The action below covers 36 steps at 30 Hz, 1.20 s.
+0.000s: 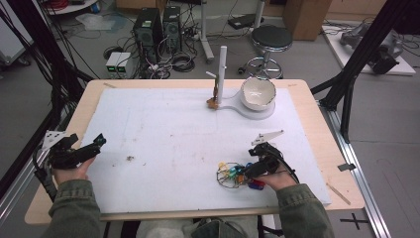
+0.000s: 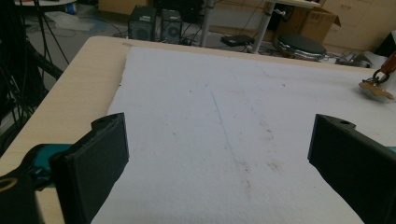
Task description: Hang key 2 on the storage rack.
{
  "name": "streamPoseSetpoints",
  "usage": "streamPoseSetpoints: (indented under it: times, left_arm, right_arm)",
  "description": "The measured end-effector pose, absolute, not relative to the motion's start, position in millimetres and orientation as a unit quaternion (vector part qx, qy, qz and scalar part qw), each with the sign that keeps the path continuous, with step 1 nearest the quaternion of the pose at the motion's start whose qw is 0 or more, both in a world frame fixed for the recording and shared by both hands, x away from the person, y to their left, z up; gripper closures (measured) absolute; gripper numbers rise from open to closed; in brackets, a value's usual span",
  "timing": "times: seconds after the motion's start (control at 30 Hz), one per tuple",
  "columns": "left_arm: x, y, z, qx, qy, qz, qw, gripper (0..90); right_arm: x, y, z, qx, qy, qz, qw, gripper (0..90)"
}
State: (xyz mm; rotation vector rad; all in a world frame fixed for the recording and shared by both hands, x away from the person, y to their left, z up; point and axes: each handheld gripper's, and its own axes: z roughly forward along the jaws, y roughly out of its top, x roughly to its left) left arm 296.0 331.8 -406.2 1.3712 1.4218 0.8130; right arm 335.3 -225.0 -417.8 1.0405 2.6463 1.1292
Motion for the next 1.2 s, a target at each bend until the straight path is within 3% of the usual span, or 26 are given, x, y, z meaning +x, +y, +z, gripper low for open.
streamPoseSetpoints:
  times: [0.43,0.67,0.73,1.03,1.2]
  left_arm:
    - [295.7,332.6,-405.8,0.560,0.584,0.335,0.482,5.6]
    - [295.8,332.6,-405.8,0.559,0.585,0.335,0.482,5.6]
    - [295.8,333.0,-405.9,0.560,0.584,0.335,0.483,5.6]
    - [296.0,333.3,-405.9,0.558,0.585,0.336,0.484,5.6]
    - [295.9,333.3,-405.8,0.557,0.584,0.337,0.484,5.6]
  right_arm:
    - [335.8,-222.7,-417.6,0.349,0.870,0.348,-0.007,44.1]
    - [337.4,-220.6,-421.8,0.354,0.877,0.324,-0.027,79.0]
    - [337.1,-220.5,-419.9,0.357,0.876,0.325,-0.025,84.4]
    - [331.8,-215.7,-410.9,0.341,0.877,0.336,0.036,85.6]
    - [332.2,-218.6,-408.3,0.346,0.869,0.353,0.029,85.9]
